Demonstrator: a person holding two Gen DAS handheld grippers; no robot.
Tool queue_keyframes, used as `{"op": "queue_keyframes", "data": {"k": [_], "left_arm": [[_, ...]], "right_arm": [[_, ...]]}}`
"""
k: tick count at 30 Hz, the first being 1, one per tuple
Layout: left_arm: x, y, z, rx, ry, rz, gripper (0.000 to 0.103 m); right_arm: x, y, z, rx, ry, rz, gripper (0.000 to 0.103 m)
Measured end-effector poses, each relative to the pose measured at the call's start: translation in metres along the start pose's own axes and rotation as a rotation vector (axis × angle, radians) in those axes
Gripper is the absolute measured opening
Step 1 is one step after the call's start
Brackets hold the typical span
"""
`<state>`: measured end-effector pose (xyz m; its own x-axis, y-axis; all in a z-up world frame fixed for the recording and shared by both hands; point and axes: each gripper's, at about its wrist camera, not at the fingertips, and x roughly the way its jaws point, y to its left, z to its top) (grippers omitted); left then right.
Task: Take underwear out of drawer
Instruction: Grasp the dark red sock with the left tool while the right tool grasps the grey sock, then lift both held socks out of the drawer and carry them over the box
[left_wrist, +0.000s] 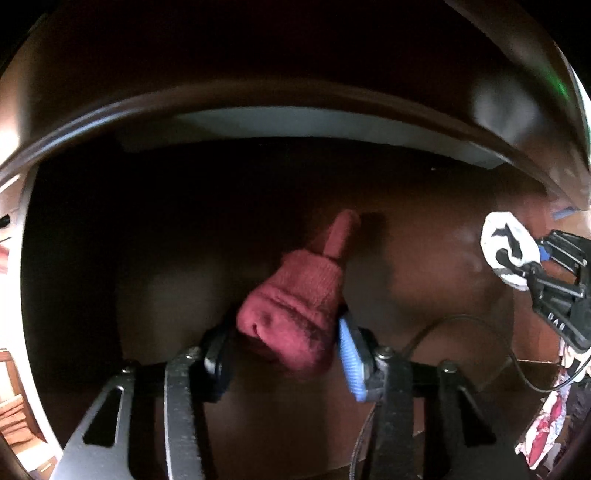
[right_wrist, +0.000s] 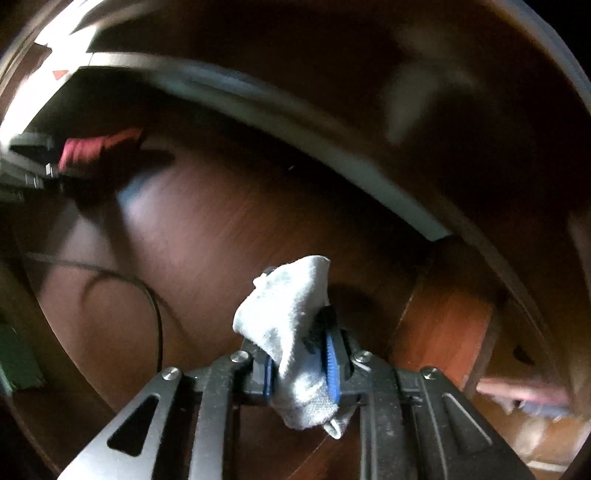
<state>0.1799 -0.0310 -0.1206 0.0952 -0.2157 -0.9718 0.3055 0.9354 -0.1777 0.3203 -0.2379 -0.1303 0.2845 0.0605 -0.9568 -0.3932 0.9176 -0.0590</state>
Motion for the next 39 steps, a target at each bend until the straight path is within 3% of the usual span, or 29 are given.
{"op": "queue_keyframes", "data": {"k": [3,8,11,15,18,22,29,34,39], "left_arm": [[-0.005,0.001,-0.001,-0.004,-0.017,-0.023,0.041],[-0.022,0.009,0.004,0.008,-0.136,-0.005,0.041],[-0.038,0.012,-0.006,-0.027,-0.211,-0.002,0.041],[-0.060,0.018,-0.010,-0.074,-0.285,-0.024,0.041],[-0.065,0.009,-0.019,-0.058,-0.353,0.006,0.041],[-0.066,-0.005,-0.023,-0.060,-0.420,0.040,0.041],[-0.061,-0.022,-0.032,-0.064,-0.444,0.055,0.041],[-0.062,-0.033,-0.042,-0.056,-0.458,0.050,0.041],[-0.075,-0.023,-0.065,-0.016,-0.515,0.085,0.041]], "right_arm": [[-0.013,-0.013,-0.004,0.097,-0.038,0.116,0.022],[-0.045,-0.008,-0.009,0.167,-0.129,0.224,0.021],[-0.059,-0.008,-0.017,0.287,-0.234,0.335,0.022],[-0.066,-0.003,-0.022,0.408,-0.375,0.425,0.022],[-0.066,0.004,-0.023,0.503,-0.455,0.486,0.022],[-0.056,0.005,-0.020,0.533,-0.521,0.450,0.022],[-0.067,0.024,-0.028,0.574,-0.592,0.431,0.022],[-0.088,0.028,-0.066,0.590,-0.616,0.414,0.022],[-0.107,0.039,-0.070,0.572,-0.639,0.388,0.022]]}}
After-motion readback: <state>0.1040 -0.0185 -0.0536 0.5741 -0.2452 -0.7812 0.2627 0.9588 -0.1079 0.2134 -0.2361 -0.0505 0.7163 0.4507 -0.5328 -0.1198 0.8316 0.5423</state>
